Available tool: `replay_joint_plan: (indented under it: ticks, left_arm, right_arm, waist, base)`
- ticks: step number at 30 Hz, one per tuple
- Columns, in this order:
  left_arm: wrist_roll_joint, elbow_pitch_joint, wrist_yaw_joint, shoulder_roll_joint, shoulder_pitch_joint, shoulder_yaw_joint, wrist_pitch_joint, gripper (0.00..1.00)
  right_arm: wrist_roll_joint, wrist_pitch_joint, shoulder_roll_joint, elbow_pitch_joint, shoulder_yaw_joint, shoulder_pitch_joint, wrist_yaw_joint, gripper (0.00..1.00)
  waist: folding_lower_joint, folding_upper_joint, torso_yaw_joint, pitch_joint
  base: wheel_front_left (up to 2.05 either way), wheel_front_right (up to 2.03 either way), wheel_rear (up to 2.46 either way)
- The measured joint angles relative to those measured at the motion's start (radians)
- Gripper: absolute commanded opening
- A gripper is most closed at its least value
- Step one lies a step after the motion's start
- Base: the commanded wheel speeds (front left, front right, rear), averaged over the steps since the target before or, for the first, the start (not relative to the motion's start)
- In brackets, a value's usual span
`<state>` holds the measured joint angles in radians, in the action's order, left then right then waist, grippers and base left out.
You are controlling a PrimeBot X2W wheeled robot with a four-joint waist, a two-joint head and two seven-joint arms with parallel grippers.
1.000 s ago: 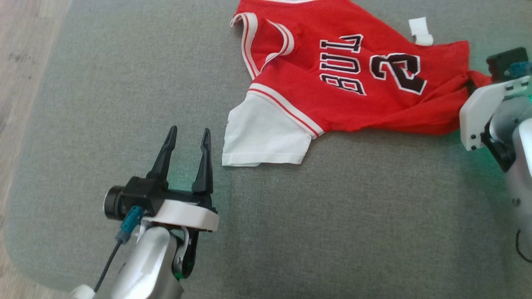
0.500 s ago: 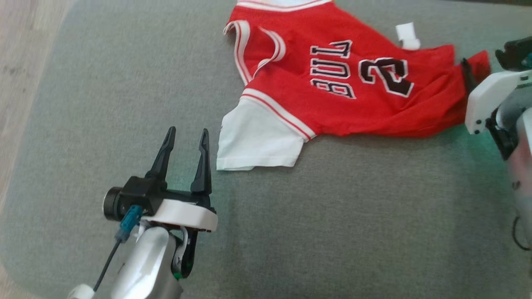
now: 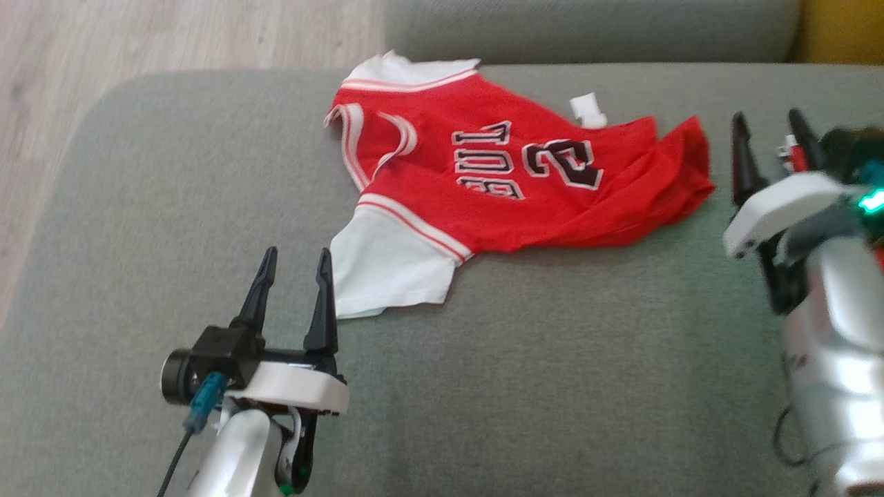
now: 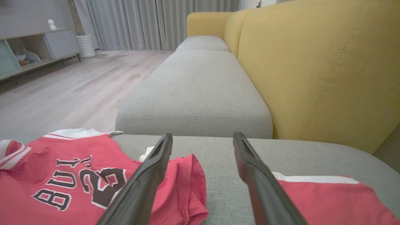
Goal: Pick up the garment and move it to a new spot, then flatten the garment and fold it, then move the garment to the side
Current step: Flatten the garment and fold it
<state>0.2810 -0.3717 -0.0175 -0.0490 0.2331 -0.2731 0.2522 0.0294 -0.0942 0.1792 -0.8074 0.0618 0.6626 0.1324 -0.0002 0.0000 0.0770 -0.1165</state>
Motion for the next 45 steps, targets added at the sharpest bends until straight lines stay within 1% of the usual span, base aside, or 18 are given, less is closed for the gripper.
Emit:
replay_joint_plan:
  ticks: [4,7,10,12,14,20,23,27,34,40,41,42,43,44,45]
  left_arm:
    - [-0.001,0.001,0.000,-0.001,-0.018,0.012,0.000,1.00]
    - [-0.001,0.002,0.000,-0.001,-0.033,0.012,0.000,1.00]
    - [-0.002,0.004,0.000,-0.001,-0.039,0.011,0.000,1.00]
    - [-0.002,0.008,0.000,-0.001,-0.039,0.011,0.000,1.00]
    - [-0.003,0.011,0.000,-0.001,-0.039,0.011,0.000,1.00]
    - [-0.009,0.013,0.000,-0.002,-0.037,0.011,0.000,1.00]
    - [-0.009,0.013,0.002,-0.002,-0.031,0.007,0.000,1.00]
    - [-0.009,0.007,0.009,-0.002,-0.020,-0.010,0.000,1.00]
    - [-0.009,-0.006,0.010,-0.001,-0.001,-0.018,0.000,1.00]
    - [-0.009,-0.011,0.010,-0.001,0.009,-0.019,0.000,1.00]
    - [-0.009,-0.011,0.010,-0.001,0.009,-0.019,0.000,1.00]
    - [-0.009,-0.011,0.010,-0.001,0.009,-0.019,0.000,1.00]
    - [-0.009,-0.012,0.010,-0.001,0.009,-0.019,0.000,1.00]
    - [-0.009,-0.012,0.010,-0.001,0.009,-0.019,0.000,1.00]
    - [-0.009,-0.012,0.010,-0.001,0.009,-0.019,0.000,1.00]
  right_arm:
    - [0.001,-0.043,-0.073,0.118,0.038,-0.105,0.000,1.00]
    - [0.022,-0.058,-0.112,0.214,0.047,-0.206,0.000,1.00]
    - [0.070,-0.064,-0.120,0.295,0.049,-0.324,0.000,1.00]
    - [0.152,-0.062,-0.120,0.325,0.026,-0.393,0.000,1.00]
    - [0.180,-0.054,-0.126,0.343,0.006,-0.437,0.000,1.00]
    - [0.209,-0.015,-0.132,0.360,-0.018,-0.436,0.000,1.00]
    - [0.254,0.012,-0.132,0.323,-0.034,-0.399,0.000,1.00]
    - [0.314,0.018,-0.131,0.247,-0.043,-0.315,0.000,1.00]
    - [0.375,0.018,-0.131,0.033,-0.025,-0.168,0.000,1.00]
    - [0.397,-0.030,-0.130,-0.146,-0.021,-0.079,0.000,1.00]
    - [0.403,-0.040,-0.130,-0.169,-0.025,-0.067,0.000,0.98]
    - [0.408,-0.051,-0.130,-0.190,-0.030,-0.056,0.000,0.50]
    - [0.412,-0.062,-0.129,-0.208,-0.038,-0.047,0.000,0.19]
    - [0.412,-0.075,-0.128,-0.224,-0.052,-0.039,0.000,0.00]
    - [0.412,-0.075,-0.128,-0.224,-0.052,-0.039,0.000,0.00]
  waist:
    - [0.0000,0.0000,-0.025,0.036]
    - [-0.0001,0.0000,-0.039,0.055]
    - [-0.0001,0.0000,-0.043,0.057]
    - [0.0001,0.0000,-0.042,0.050]
    - [0.0001,0.0000,-0.042,0.040]
    - [0.0002,0.0000,-0.037,0.004]
    - [0.0003,0.0000,-0.028,-0.017]
    - [0.0003,0.0000,-0.007,-0.041]
    - [0.0003,0.0000,0.034,-0.071]
    - [0.0004,0.0000,0.059,-0.080]
    - [0.0003,0.0000,0.061,-0.080]
    - [0.0003,0.0000,0.061,-0.079]
    - [0.0003,0.0000,0.062,-0.078]
    - [0.0003,0.0000,0.061,-0.076]
    - [0.0003,0.0000,0.061,-0.076]
  base:
    - [0.00,0.00,0.00]
    - [0.00,0.00,0.00]
    - [0.00,0.00,0.00]
    - [0.00,0.00,0.00]
    - [0.00,0.00,0.00]
    - [0.00,0.00,0.00]
    - [0.00,0.00,0.00]
    - [0.00,0.00,0.00]
    - [0.00,0.00,0.00]
    - [0.00,0.00,0.00]
    - [0.00,0.00,0.00]
    - [0.00,0.00,0.00]
    - [0.00,0.00,0.00]
    - [0.00,0.00,0.00]
    - [0.00,0.00,0.00]
